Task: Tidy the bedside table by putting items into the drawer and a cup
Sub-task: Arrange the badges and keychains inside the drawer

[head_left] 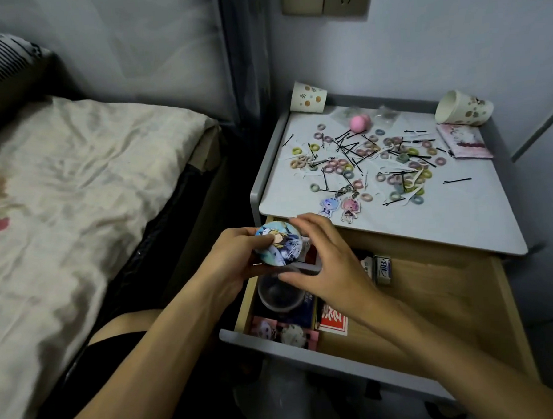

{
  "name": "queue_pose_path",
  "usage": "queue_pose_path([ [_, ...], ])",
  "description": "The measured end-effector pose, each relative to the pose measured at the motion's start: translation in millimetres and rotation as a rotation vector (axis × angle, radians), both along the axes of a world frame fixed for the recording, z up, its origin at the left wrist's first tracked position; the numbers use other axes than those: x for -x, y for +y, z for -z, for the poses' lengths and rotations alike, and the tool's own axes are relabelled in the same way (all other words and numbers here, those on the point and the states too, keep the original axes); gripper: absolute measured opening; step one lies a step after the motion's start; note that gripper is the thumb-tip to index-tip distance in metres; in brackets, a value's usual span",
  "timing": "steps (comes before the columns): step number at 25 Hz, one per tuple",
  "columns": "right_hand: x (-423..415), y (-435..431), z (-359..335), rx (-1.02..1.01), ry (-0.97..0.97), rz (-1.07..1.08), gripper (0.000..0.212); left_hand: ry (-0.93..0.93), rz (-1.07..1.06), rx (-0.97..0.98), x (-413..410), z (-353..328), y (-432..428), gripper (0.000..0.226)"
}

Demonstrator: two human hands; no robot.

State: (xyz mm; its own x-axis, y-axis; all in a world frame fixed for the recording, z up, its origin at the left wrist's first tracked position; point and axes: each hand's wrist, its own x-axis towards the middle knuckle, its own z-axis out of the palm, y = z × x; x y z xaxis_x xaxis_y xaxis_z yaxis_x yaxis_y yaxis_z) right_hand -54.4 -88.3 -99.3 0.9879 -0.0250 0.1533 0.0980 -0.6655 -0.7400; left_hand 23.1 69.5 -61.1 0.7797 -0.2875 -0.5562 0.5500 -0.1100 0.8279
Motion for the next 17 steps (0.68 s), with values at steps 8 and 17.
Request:
queue_pose_path([
  [8,-9.8,5.0,4.7,0.069,-0.043,0.025,0.086,-0.147,0.033,-0.156,2.8,-1.4,-6.7,0.017],
  [17,-1.0,15.1,62.0,0.148,0.11,-0.042,0.084,-0.222,-0.111,-0.175,-3.2,-4.9,-2.9,0.015],
])
